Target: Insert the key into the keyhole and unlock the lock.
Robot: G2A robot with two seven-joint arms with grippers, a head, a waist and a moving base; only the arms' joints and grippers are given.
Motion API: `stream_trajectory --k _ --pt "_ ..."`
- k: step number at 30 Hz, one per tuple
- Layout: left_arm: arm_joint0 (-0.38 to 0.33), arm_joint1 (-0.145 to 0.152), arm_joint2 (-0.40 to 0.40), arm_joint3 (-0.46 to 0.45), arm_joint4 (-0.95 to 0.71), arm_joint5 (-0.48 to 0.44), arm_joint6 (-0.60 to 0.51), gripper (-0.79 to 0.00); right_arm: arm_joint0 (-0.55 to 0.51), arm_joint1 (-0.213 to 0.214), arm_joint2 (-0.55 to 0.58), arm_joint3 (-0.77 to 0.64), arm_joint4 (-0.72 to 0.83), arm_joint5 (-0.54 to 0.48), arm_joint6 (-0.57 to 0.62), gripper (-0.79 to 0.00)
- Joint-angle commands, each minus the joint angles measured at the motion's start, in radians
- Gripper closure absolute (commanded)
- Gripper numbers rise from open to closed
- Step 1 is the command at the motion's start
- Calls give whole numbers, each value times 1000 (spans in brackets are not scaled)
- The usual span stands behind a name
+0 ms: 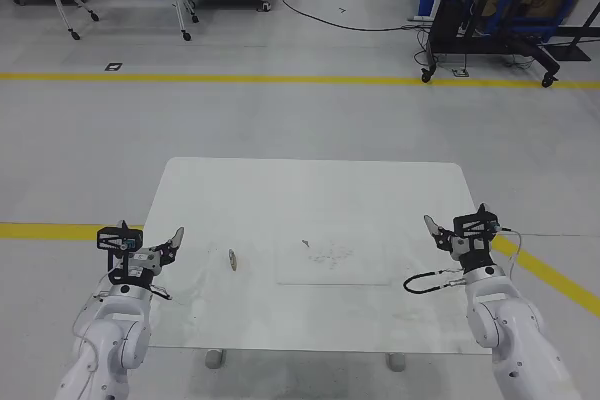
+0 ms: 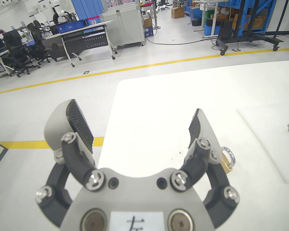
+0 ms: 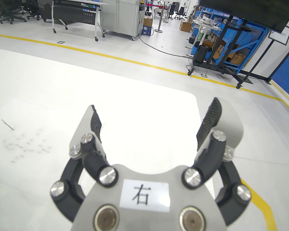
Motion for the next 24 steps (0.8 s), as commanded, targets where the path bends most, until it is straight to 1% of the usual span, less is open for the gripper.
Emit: stream_trajectory --k 1,4,6,9,17,20,24 --pt "0 0 0 0 0 0 0 -784 0 0 0 0 0 0 0 -784" --pt "0 0 0 0 0 0 0 -785 34 -2 -55 23 -33 -46 31 -785" --pt "0 0 0 0 0 0 0 -785 90 -6 -104 67 -52 -77 77 -785" --pt "0 0 0 0 0 0 0 -785 171 -15 -188 134 -52 -124 101 -785" --pt "0 0 0 0 0 0 0 -785 292 -42 -361 240 -89 -160 101 -785" --pt "0 0 0 0 0 0 0 -785 325 -51 -408 270 -92 -177 98 -785" --pt "0 0 0 0 0 0 0 -785 367 -61 -461 306 -81 -236 93 -785"
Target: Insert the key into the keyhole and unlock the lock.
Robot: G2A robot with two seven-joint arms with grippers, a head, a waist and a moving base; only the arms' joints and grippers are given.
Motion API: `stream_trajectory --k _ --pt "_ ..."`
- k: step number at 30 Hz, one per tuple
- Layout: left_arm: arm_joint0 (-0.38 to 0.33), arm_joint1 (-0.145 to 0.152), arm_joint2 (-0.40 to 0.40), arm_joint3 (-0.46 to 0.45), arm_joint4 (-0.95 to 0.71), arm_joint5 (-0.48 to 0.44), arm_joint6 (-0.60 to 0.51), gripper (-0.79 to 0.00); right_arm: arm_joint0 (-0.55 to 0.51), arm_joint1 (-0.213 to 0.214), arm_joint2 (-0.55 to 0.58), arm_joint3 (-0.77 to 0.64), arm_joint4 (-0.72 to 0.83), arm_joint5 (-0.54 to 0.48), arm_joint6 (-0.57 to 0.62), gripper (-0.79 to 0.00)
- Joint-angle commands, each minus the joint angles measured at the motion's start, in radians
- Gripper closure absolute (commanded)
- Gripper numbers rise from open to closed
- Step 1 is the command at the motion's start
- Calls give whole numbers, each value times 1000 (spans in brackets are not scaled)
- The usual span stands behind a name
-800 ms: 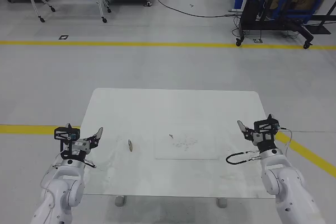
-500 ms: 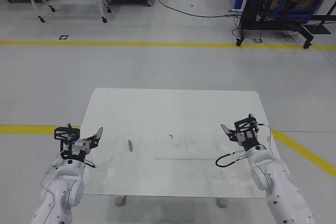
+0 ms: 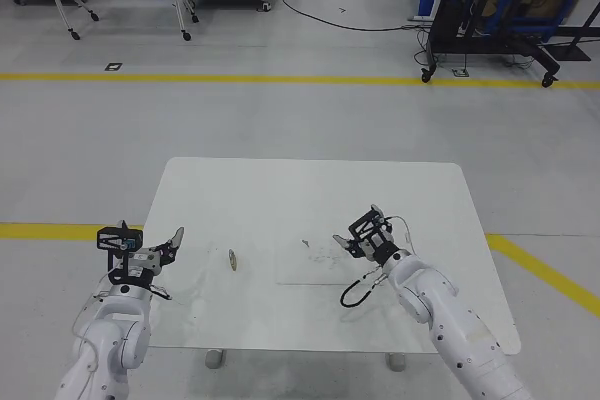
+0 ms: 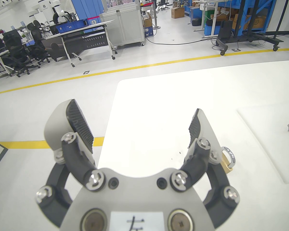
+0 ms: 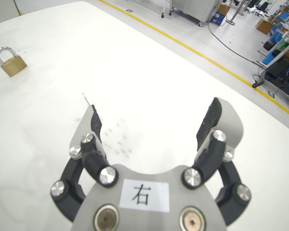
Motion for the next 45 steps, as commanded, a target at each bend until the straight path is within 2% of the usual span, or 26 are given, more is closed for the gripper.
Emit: stream_trajectory --k 1,6,10,16,20,21,23,29,32,36,40,42,45 --pt "0 0 0 0 0 0 0 -785 23 -4 -26 19 0 -41 -4 -785" --pt "0 0 0 0 0 0 0 -785 85 -6 -67 85 14 -232 -56 -785" --pt "0 0 0 0 0 0 0 -785 167 -4 -97 171 -33 -392 -37 -785" --pt "0 0 0 0 0 0 0 -785 283 -20 -152 308 -27 -495 -39 -785" --pt "0 0 0 0 0 0 0 -785 337 -36 -200 369 -39 -494 -13 -785" --pt "0 0 0 0 0 0 0 -785 348 -41 -212 380 -38 -498 -11 -760" --pt "0 0 0 0 0 0 0 -785 368 -48 -231 399 -33 -510 -11 -659" --pt "0 0 0 0 0 0 0 -785 421 -72 -280 469 1 -527 -6 -597" --pt "0 0 0 0 0 0 0 -785 446 -84 -299 513 29 -531 0 -603" --pt "0 0 0 0 0 0 0 -785 475 -100 -323 562 45 -525 6 -539" --pt "0 0 0 0 0 0 0 -785 493 -110 -338 596 53 -524 -1 -403" --pt "0 0 0 0 0 0 0 -785 500 -114 -345 610 53 -522 0 -372" --pt "0 0 0 0 0 0 0 -785 506 -120 -357 623 51 -518 -2 -237"
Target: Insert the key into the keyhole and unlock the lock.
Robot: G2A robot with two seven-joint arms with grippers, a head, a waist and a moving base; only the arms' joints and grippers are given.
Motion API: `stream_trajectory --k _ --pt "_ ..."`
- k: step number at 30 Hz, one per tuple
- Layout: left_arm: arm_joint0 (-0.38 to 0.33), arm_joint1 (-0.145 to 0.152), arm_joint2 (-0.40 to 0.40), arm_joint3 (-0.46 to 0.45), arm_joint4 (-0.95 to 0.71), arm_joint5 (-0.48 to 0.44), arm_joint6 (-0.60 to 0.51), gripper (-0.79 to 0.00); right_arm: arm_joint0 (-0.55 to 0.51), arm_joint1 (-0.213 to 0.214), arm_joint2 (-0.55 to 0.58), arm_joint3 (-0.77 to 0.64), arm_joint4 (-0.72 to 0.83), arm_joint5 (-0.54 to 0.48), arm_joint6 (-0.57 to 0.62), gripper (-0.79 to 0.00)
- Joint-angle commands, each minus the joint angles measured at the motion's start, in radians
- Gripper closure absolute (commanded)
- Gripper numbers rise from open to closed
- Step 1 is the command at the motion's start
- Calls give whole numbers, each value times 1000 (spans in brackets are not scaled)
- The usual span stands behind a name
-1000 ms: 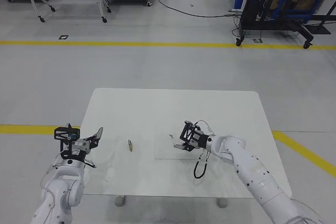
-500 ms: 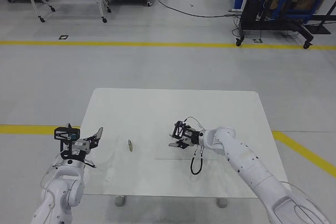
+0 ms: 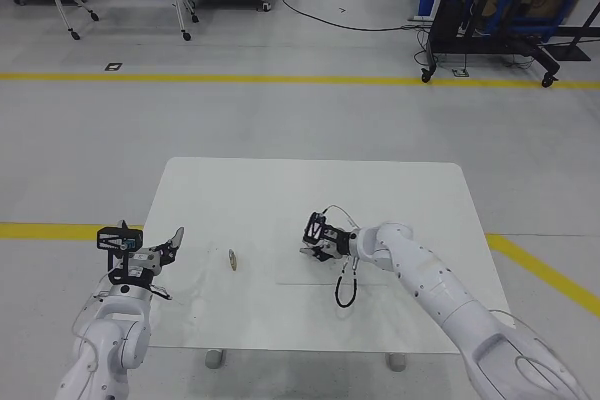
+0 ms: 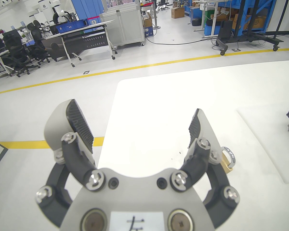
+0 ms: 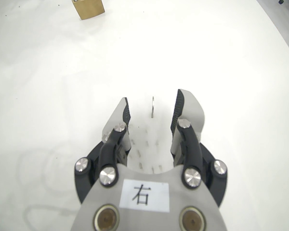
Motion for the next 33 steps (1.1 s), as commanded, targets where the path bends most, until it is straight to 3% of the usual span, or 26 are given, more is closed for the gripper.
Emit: stream_trajectory --k 1,3,33 --pt "0 0 0 0 0 0 0 -785 3 -3 -6 9 -1 1 -3 -182" --pt "0 0 0 0 0 0 0 -785 6 -6 -12 16 -4 1 -5 0" --pt "0 0 0 0 0 0 0 -785 -14 10 13 -34 -67 43 -54 0"
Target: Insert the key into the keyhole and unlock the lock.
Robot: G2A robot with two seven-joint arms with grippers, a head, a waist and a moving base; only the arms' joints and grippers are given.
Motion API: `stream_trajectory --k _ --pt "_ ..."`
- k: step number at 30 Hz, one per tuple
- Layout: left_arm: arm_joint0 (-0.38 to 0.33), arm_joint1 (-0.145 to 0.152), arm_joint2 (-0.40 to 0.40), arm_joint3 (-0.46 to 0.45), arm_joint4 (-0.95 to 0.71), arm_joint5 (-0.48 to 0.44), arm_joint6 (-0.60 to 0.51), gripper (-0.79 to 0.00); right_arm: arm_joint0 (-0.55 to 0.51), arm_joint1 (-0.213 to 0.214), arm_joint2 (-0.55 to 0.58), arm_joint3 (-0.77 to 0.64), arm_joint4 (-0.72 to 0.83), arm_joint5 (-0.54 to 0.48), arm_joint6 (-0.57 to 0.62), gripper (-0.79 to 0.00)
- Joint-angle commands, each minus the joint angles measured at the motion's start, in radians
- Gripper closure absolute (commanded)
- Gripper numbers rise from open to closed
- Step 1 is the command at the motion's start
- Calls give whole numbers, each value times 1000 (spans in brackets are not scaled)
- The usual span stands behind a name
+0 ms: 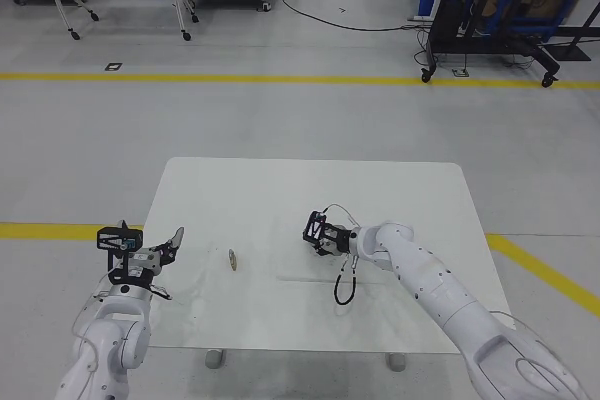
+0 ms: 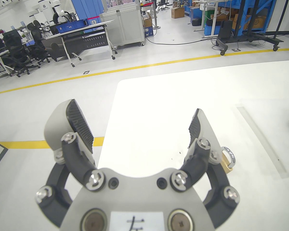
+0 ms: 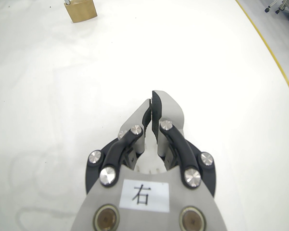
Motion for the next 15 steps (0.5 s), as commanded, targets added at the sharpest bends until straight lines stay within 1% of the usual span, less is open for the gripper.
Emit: stream_trajectory --k 1,9,12,14,15 --pt "0 0 0 0 0 0 0 -785 0 0 0 0 0 0 0 0" --pt "-1 0 2 3 -7 -6 0 -785 0 0 0 0 0 0 0 0" --pt "-18 2 6 10 -40 -101 -45 -785 0 0 0 0 0 0 0 0" --pt "-43 5 25 4 -73 -205 -106 -785 0 0 0 0 0 0 0 0" --pt "-61 7 43 2 -83 -276 -152 -785 0 0 0 0 0 0 0 0"
